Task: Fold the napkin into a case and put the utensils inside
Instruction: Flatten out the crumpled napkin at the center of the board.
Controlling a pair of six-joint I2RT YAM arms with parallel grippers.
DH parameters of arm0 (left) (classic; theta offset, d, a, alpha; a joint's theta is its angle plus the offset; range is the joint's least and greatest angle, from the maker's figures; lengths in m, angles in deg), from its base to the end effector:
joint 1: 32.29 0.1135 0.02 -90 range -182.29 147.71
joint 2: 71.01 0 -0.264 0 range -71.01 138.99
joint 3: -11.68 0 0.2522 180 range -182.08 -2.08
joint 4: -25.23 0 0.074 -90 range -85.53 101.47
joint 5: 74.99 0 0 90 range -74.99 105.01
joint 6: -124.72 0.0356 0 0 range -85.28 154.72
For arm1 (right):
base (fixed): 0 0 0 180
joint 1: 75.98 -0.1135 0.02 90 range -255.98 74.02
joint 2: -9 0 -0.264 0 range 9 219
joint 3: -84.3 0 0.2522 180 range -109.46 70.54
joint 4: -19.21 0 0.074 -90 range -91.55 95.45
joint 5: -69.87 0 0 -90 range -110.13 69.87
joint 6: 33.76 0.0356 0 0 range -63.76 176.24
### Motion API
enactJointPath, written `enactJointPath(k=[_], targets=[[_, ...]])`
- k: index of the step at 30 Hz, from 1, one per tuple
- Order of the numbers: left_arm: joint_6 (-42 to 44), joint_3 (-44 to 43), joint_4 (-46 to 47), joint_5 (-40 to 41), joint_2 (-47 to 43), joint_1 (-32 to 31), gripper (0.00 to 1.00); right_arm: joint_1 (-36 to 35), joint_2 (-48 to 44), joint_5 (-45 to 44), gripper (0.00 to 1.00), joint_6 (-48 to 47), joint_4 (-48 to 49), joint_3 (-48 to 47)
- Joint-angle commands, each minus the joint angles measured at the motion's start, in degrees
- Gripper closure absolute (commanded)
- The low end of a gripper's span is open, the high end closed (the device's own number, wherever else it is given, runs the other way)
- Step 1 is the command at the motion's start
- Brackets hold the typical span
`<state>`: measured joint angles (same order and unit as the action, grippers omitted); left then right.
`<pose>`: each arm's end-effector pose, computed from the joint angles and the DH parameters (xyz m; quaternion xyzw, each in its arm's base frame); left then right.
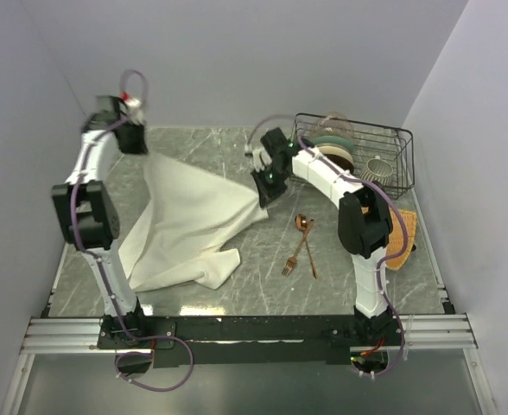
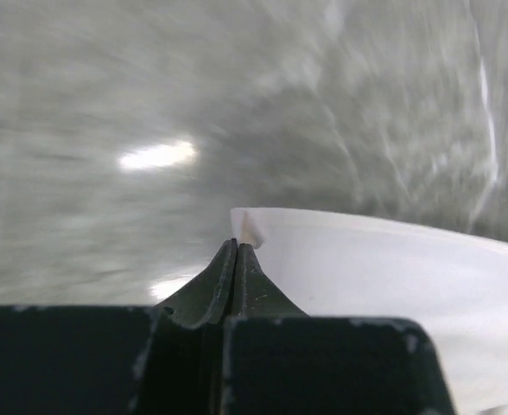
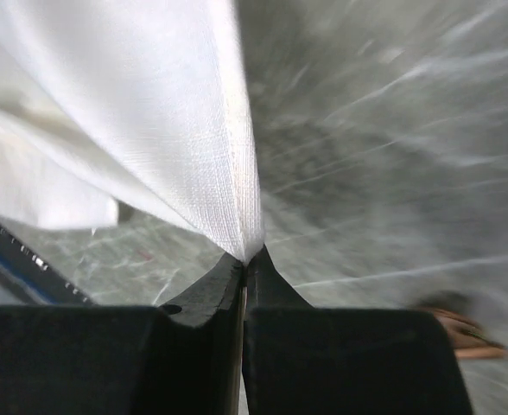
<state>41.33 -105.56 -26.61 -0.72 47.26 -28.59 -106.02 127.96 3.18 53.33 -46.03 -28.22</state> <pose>0.4622 0.0202 0.2552 0.0674 0.9376 -0.1009 0.3258 0.3669 0.2284 0.2149 -0.3050 0.9181 0.2304 0.1048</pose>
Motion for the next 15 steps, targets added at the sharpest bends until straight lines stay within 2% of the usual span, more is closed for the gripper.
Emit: enactJointPath(k=[1, 4, 7, 9, 11, 15], targets=[[2.87, -10.68, -4.00, -3.79, -8.41, 4.81, 0.99, 1.04, -1.28, -8.35, 1.00, -5.42, -2.39, -17.40], [4.37, -14.37, -6.56, -5.36, -10.61, 7.71, 0.99, 0.86, 2.58, -12.23, 1.00, -7.88, -4.93, -30.05], [4.90, -14.03, -7.18, -6.86, -15.69, 11.49, 0.99, 0.60, 4.97, -17.85, 1.00, -10.52, -4.95, -40.09], [4.99, -11.41, -4.20, -5.64, -21.40, 14.12, 0.99, 0.51, 1.73, -22.66, 1.00, -11.75, -1.62, -39.41], [5.95, -9.64, -2.44, -5.19, -27.45, 16.06, 0.99, 0.34, -4.22, -25.50, 1.00, -13.77, 5.84, -34.60], [5.08, -3.05, 3.80, -4.05, -39.23, 16.86, 0.99, -1.94, -12.85, -30.60, 1.00, -19.31, 16.58, -30.53]])
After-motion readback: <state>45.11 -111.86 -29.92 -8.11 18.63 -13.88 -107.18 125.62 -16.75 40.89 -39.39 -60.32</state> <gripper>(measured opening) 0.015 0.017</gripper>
